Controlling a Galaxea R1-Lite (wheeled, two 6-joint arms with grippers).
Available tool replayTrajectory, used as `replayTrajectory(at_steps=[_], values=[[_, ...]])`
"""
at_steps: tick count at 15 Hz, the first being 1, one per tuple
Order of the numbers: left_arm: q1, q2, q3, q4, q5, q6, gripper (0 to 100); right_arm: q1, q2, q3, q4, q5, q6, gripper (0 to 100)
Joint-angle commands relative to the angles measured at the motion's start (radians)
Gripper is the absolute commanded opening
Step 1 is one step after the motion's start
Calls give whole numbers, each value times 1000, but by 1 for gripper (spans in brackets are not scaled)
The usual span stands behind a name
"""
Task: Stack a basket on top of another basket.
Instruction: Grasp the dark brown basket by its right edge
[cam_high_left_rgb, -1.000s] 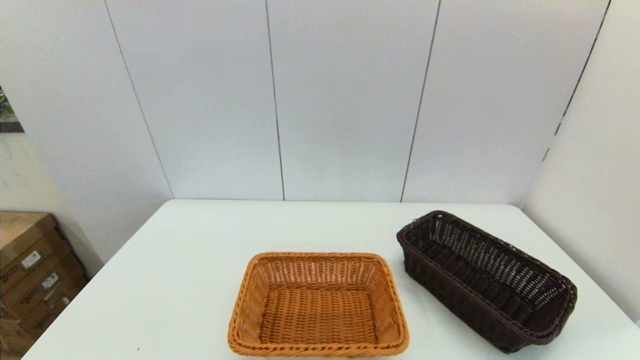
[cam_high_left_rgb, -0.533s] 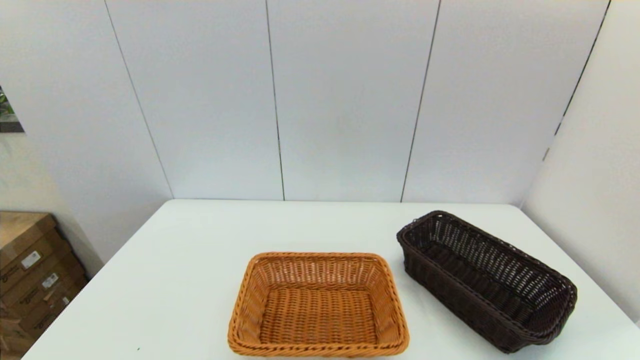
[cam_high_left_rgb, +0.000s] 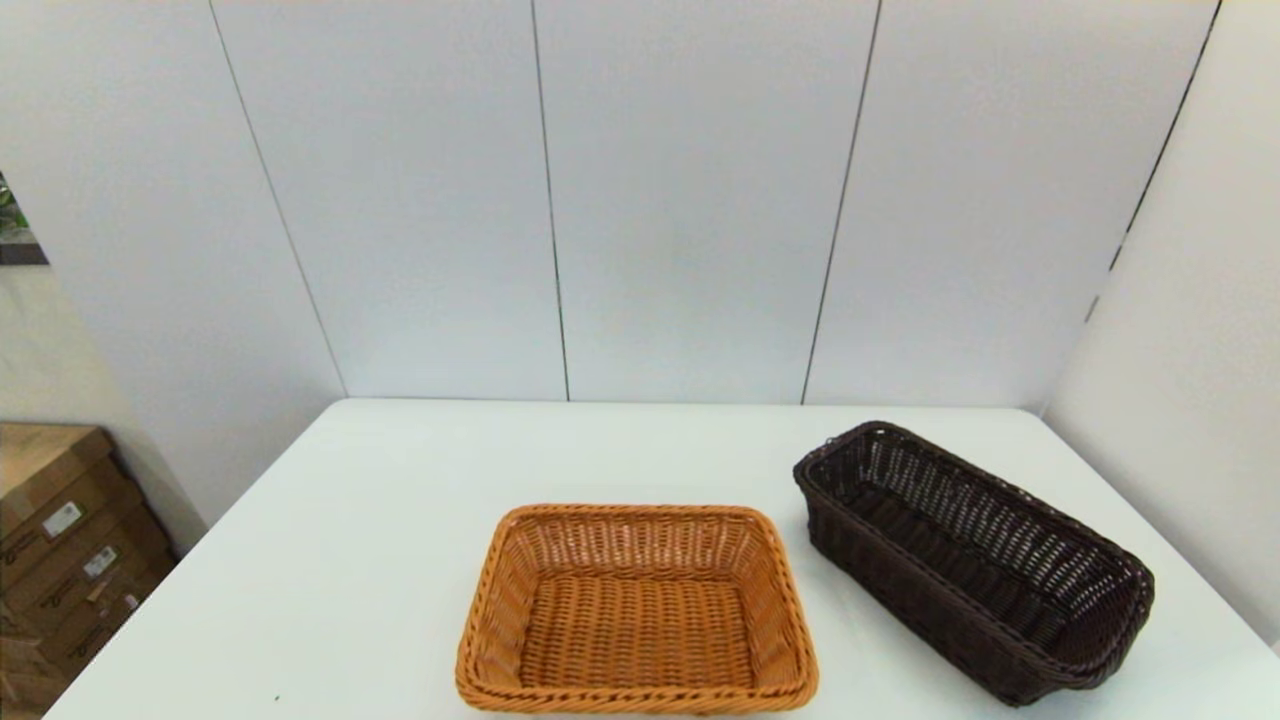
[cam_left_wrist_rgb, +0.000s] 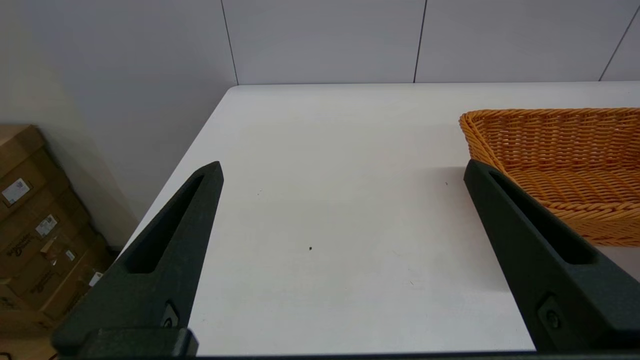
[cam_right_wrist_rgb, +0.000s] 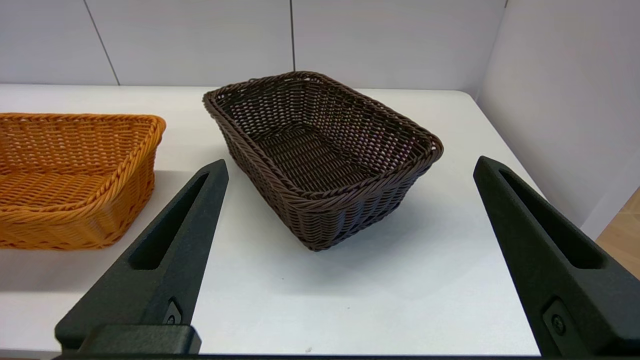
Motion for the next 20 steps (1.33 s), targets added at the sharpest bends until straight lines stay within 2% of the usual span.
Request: replayTrajectory(at_steps=[1,5,8,10,12,15,20], values=[[0,-1,2,0,0,0,100,0,1,1,-1,-1,2,100],[2,-1,2,0,0,0,100,-1,0,-29,11,-6,-10,100],[2,-1,2,0,0,0,100,0,55,-186,143,0,-14,100],[0,-1,2,0,0,0,100,3,138,-293,154,5,-15,100],[2,-1,2,0,0,0,100,2,230,-378,152,-7,-49,100],[2,-1,2,0,0,0,100,-4,313,-445,149,-30,-60,100],[2,-1,2,0,0,0,100,8,354,-485,181,-18,-92,100]])
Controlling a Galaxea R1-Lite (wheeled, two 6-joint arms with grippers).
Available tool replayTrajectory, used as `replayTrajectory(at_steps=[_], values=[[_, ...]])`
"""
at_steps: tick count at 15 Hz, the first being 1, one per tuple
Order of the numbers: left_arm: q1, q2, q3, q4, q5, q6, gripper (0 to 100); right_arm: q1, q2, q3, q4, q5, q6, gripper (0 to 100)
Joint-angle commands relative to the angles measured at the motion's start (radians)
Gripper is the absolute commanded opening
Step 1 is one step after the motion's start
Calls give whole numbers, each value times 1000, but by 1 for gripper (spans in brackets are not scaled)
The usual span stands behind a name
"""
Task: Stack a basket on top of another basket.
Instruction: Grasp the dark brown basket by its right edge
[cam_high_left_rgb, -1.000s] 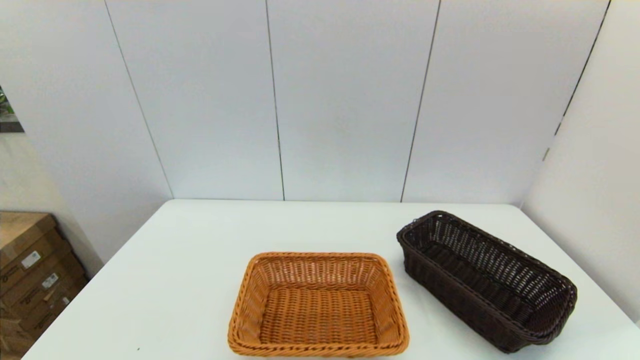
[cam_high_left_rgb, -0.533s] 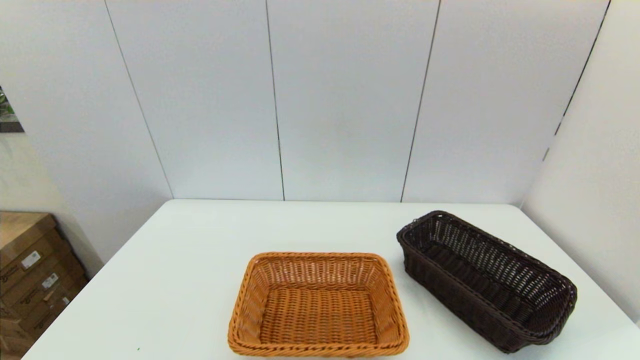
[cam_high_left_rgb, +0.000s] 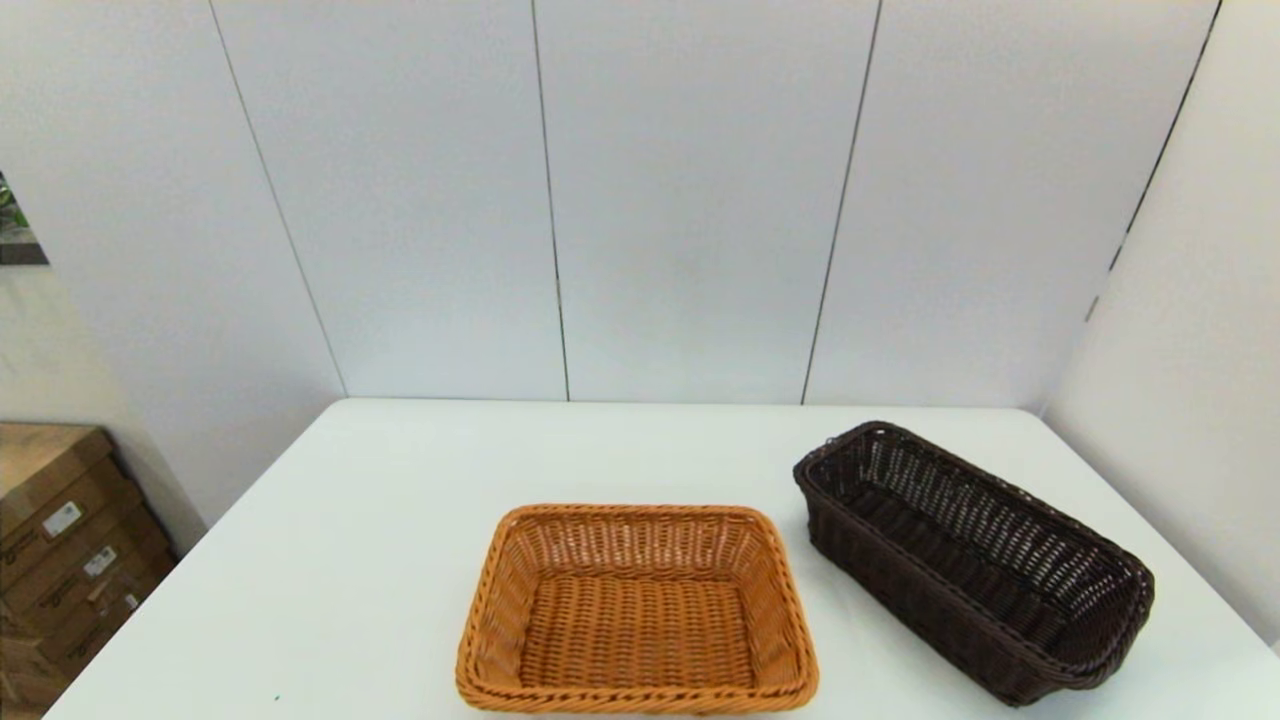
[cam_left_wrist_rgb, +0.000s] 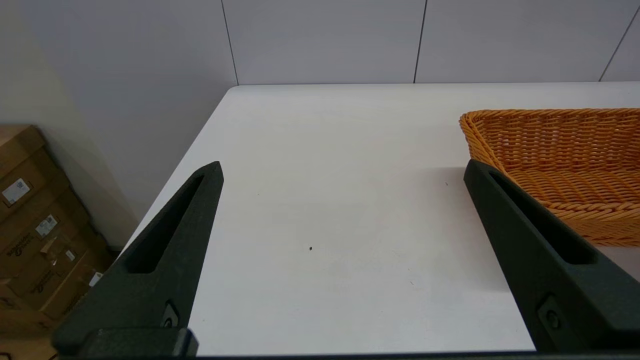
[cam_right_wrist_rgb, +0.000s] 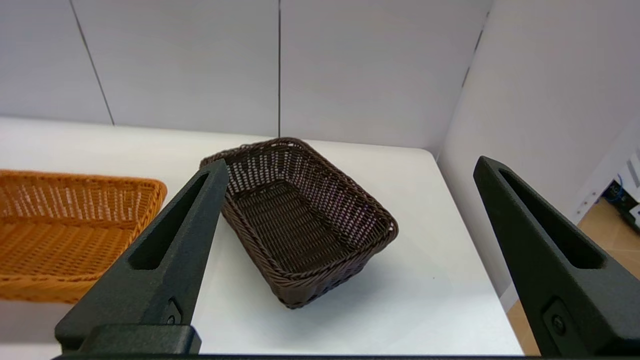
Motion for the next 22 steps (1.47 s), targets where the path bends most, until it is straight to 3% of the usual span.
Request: replayTrajectory(at_steps=[1,5,8,10,14,22], values=[[1,-1,2,0,0,0,100,5,47,-17,72,-1,-5,100],[1,-1,2,0,0,0,100,-7,71,-152,342,-11,2,100],[1,-1,2,0,0,0,100,-24,121,-184,398,-68,5,100],[1,-1,2,0,0,0,100,-44,163,-228,480,-86,7,100],[1,-1,2,0,0,0,100,-161,219,-251,575,-83,39,100],[1,-1,2,0,0,0,100,-287,330,-253,583,-80,274,100]])
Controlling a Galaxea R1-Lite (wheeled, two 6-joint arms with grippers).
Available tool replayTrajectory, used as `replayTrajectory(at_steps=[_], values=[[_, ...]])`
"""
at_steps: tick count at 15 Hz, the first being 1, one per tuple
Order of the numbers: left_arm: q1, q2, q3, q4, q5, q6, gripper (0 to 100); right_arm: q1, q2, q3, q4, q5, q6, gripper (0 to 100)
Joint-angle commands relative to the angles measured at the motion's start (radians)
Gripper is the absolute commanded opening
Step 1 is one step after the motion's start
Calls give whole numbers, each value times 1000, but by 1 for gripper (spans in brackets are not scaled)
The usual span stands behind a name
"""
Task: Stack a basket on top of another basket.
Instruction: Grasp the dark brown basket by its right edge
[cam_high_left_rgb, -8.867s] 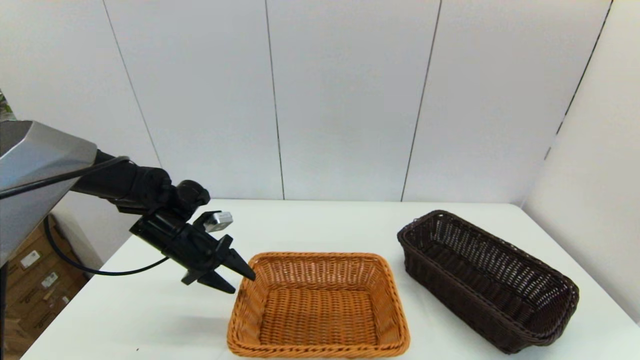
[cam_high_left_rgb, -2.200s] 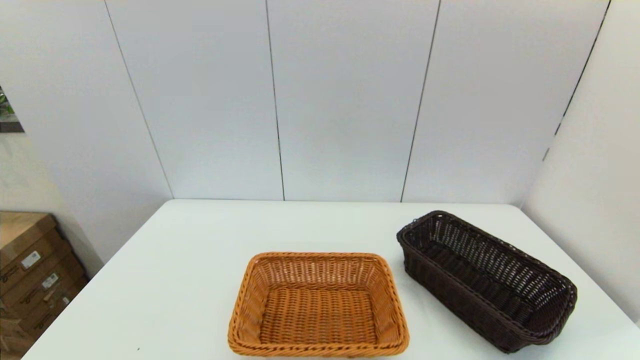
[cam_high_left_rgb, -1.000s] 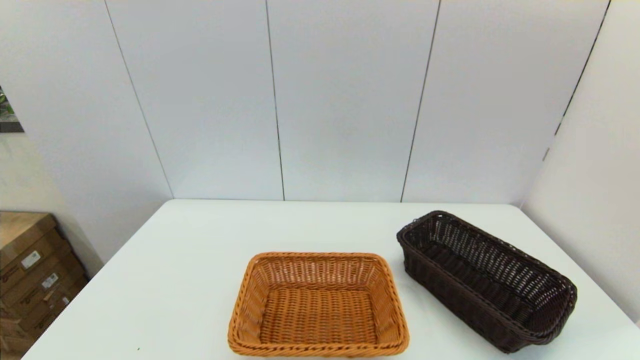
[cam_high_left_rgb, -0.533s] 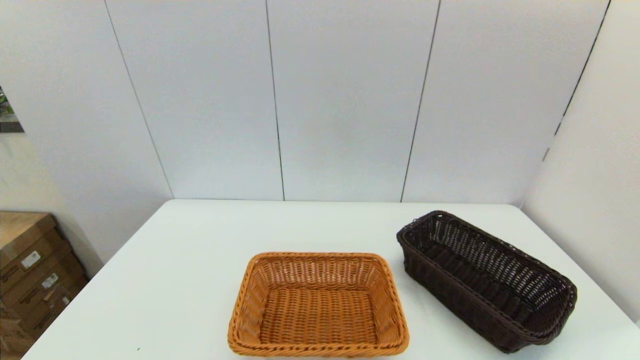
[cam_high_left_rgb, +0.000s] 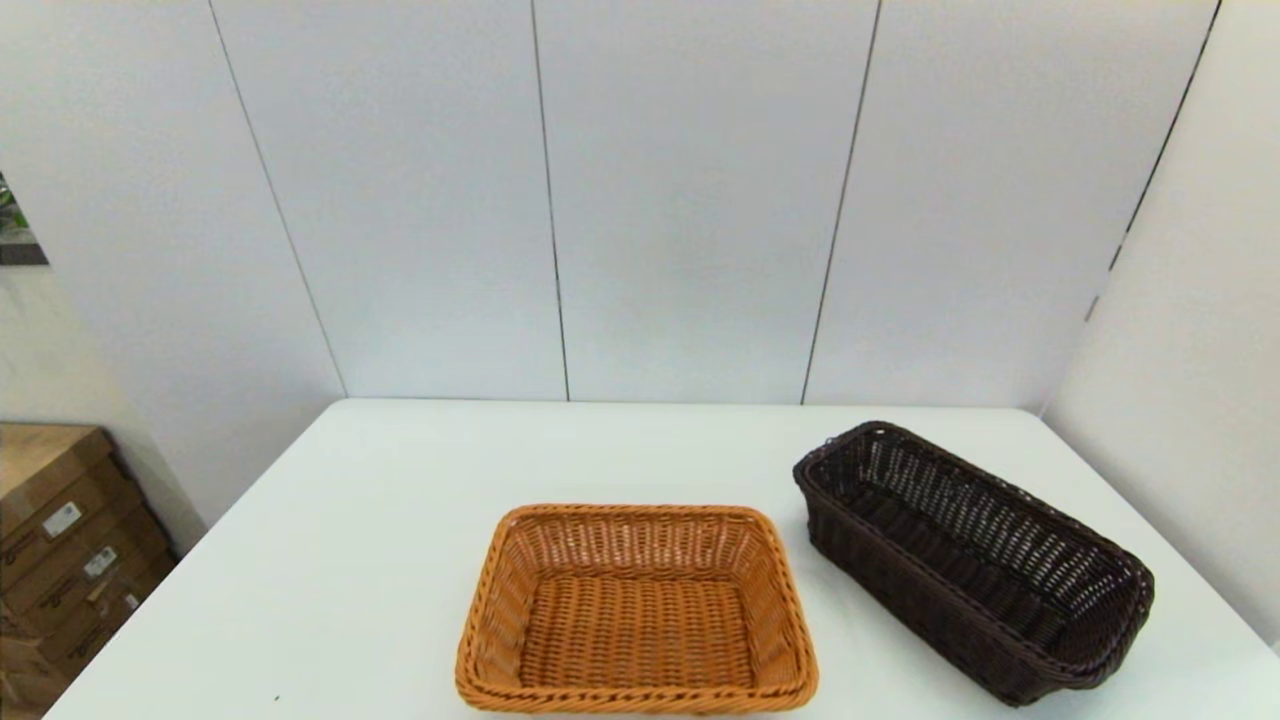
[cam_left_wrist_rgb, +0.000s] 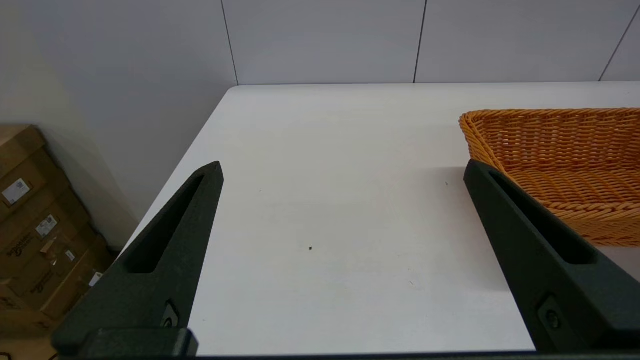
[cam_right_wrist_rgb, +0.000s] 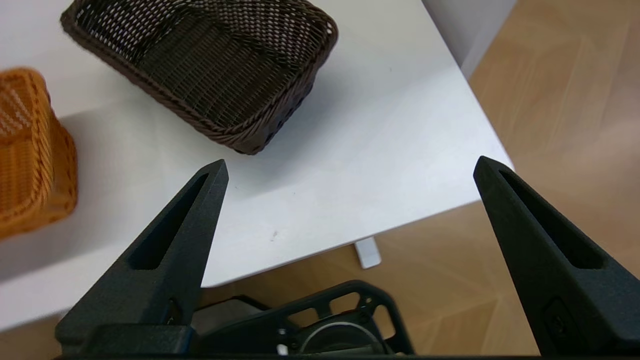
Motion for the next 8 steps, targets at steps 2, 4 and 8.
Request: replayTrajectory(at_steps=[2,4,8], values=[[1,-1,2,0,0,-1,100,-73,113,1,5,-2,161,100],[1,-1,2,0,0,-1,100,-73,151,1,5,2,235,100],[0,-1,2,0,0,-1,100,-69,228,-16,3,43,342,100]])
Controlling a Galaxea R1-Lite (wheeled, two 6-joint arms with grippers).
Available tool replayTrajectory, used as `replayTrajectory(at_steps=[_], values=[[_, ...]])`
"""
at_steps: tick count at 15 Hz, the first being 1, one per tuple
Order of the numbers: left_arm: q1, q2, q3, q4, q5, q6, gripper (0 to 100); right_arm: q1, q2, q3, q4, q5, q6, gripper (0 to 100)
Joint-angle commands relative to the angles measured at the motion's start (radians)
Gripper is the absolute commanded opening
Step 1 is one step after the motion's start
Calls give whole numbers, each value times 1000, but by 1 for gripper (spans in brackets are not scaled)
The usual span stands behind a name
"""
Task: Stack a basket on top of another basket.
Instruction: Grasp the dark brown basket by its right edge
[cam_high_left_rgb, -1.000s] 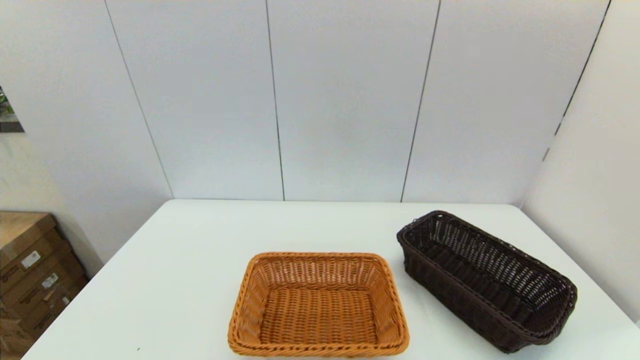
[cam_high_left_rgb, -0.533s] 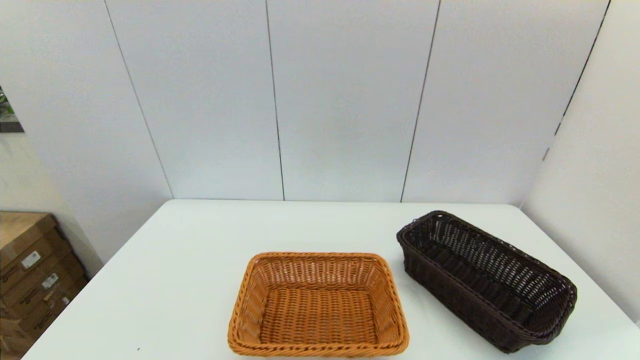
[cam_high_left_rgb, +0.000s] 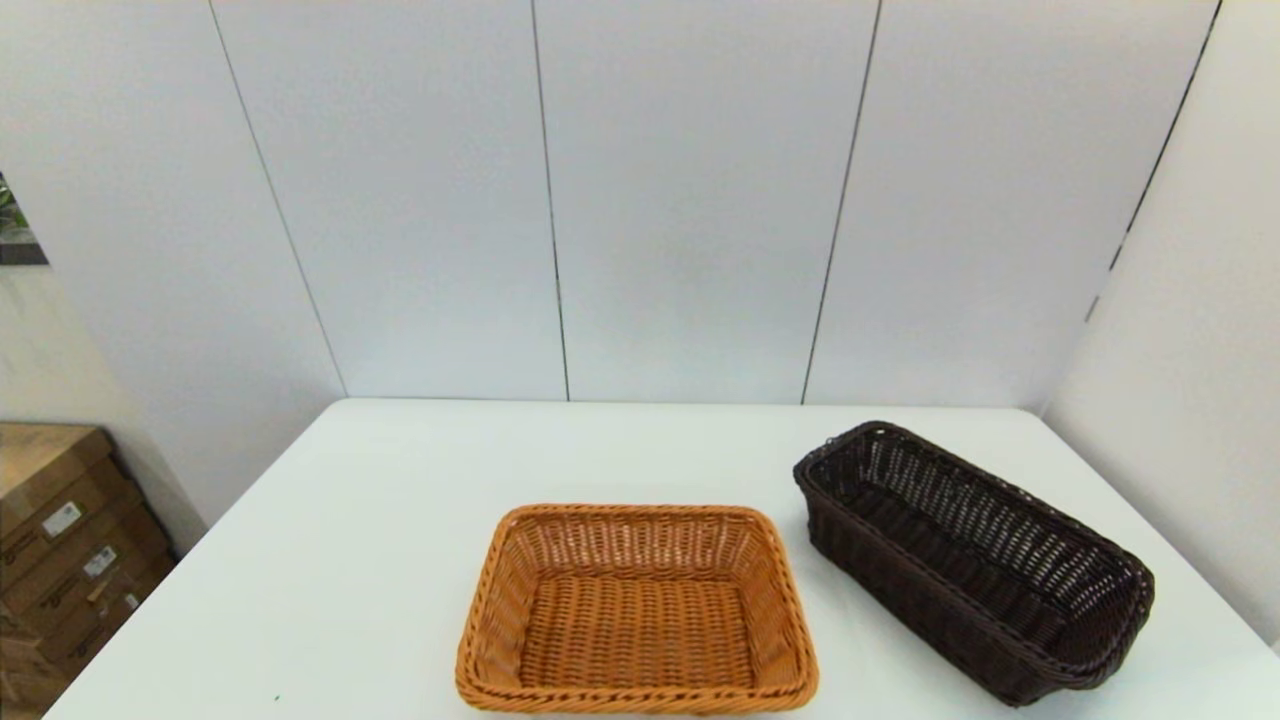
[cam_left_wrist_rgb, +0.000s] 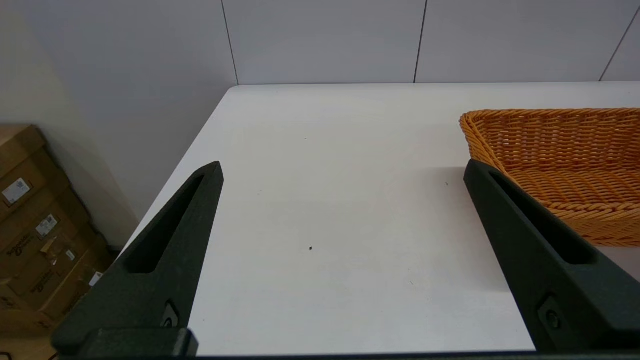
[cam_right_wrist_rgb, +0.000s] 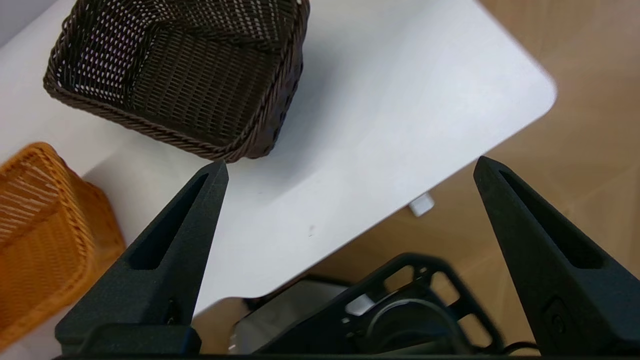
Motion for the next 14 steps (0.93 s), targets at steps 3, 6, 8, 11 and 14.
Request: replayTrajectory(at_steps=[3,6,8,11,14], values=[[1,-1,2,0,0,0,100,4,130,-42,3,38,116,100],[1,-1,2,0,0,0,100,17,185,-93,39,55,157,100],[1,-1,2,0,0,0,100,33,220,-116,88,109,171,100],[1,-1,2,0,0,0,100,117,286,-127,92,118,260,100],[-1,-1,2,0,0,0,100,327,325,-127,92,118,397,100]])
